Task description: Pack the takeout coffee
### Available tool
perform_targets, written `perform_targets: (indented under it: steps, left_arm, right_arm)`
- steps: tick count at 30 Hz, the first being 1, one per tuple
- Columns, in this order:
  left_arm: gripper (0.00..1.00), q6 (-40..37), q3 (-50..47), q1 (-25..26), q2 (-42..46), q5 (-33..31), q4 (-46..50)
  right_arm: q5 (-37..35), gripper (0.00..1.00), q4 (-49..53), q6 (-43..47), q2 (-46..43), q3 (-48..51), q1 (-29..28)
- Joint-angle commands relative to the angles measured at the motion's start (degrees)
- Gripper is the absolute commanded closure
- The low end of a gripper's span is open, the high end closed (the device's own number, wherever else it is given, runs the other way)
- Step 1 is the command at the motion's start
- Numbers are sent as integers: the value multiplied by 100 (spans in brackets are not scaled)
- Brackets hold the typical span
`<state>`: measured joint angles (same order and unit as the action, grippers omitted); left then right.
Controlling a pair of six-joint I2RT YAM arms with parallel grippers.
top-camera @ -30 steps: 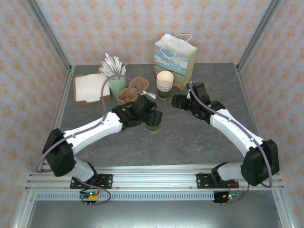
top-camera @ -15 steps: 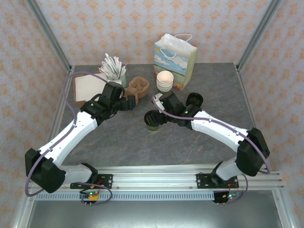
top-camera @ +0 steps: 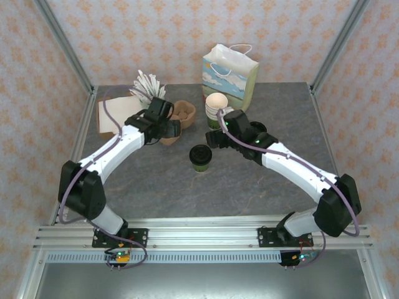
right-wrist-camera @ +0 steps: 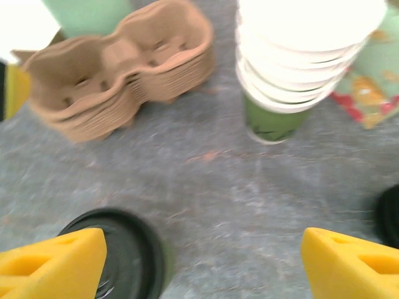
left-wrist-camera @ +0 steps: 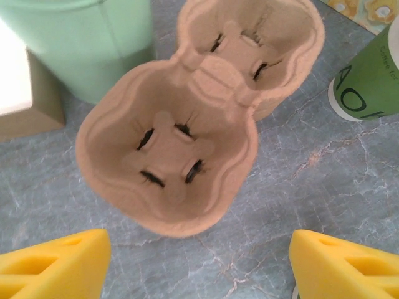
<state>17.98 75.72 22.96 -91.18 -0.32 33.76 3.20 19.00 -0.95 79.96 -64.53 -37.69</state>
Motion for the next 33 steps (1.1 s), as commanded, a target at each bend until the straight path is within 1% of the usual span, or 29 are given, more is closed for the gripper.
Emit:
perform_targets:
  steps: [1, 3, 7, 9, 12, 16, 21, 29, 33]
  left_arm:
    - [25, -868, 586, 161, -275, -399, 514]
    - [27, -1418, 681, 40, -443, -193, 450]
    - [30, -2040, 1011, -167, -790, 340, 449]
    - [31, -2286, 1392, -216, -1085, 429, 616]
    - [33, -2545, 1992, -287, -1612, 331, 996]
    - [34, -2688, 2531, -384, -2197, 289, 1283]
    - [40, -2717, 2988, -483, -2614, 419, 1405]
    - [46, -2716, 3251, -608, -2856, 526, 1500]
    - [47, -2736, 3324, -648, -2927, 726, 1540]
  right_arm:
    - [-571, 18, -204, -303, -87, -64, 68]
    - [-559, 18, -228, -261, -63, -29, 68]
    - [-533, 18, -224, -180, -110, -5, 75]
    - [-536, 18, -196, -129, -179, 6, 77]
    - [-583, 18, -186, -106, -322, 74, 78]
    - [-610, 18, -190, -162, -437, 208, 86]
    - [-606, 18, -158, -284, -420, 249, 84]
    - [-540, 18, -114, -401, -326, 205, 83]
    - [-531, 18, -76, -442, -253, 174, 83]
